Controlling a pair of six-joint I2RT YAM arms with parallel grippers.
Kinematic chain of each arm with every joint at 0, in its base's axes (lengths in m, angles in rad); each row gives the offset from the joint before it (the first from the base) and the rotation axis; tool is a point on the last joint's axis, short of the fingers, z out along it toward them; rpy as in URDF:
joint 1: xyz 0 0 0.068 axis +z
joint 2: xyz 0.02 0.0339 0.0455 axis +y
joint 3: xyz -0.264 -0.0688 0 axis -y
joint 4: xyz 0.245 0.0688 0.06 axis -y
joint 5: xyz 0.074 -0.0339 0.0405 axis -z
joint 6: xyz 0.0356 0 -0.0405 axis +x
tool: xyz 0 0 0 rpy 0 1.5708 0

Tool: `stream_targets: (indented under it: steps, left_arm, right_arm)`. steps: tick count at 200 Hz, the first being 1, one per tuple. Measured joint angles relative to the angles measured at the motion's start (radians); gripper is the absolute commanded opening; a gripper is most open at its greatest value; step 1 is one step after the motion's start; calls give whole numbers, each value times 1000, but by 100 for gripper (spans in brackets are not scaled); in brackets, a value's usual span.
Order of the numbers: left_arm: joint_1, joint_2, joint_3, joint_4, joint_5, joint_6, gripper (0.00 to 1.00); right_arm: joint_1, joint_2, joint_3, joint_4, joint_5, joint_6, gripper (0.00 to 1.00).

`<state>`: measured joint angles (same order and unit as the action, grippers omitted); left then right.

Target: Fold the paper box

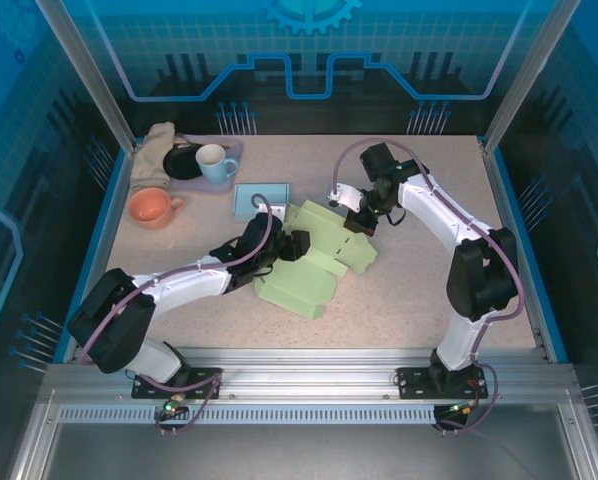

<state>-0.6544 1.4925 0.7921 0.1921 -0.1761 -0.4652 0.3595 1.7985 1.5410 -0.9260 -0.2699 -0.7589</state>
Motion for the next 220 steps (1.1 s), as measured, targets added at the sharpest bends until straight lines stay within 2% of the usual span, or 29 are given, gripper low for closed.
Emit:
stream_targets:
  steps: [30, 67, 96, 135, 146, 166, 192, 220]
  left_arm:
    - [0, 61, 19, 21, 67, -34, 65]
    - [3, 50, 6, 32, 76, -33, 65]
    - [5, -108, -84, 29, 44, -31, 65]
    - [6, -375, -221, 63, -22, -31, 65]
    - [8, -439, -272, 89, -37, -26, 69]
    - [12, -504, -341, 106, -80, -12, 68]
    - [26, -494, -380, 127, -144, 1, 66]
    - [38, -465, -433, 179, -172, 16, 61]
  right_arm:
    - [0, 1, 0, 0, 2, 0, 0]
    - [1, 2, -4, 16, 21, 0, 0]
    - [23, -4, -47, 89, 116, 0, 0]
    - [124, -65, -160, 215, 307, -20, 0]
    - [152, -93, -196, 264, 360, -36, 0]
    - [193, -152, -286, 401, 456, -82, 0]
    - [248, -233, -466, 658, 571, -227, 0]
    - [289, -281, -632, 882, 603, -396, 0]
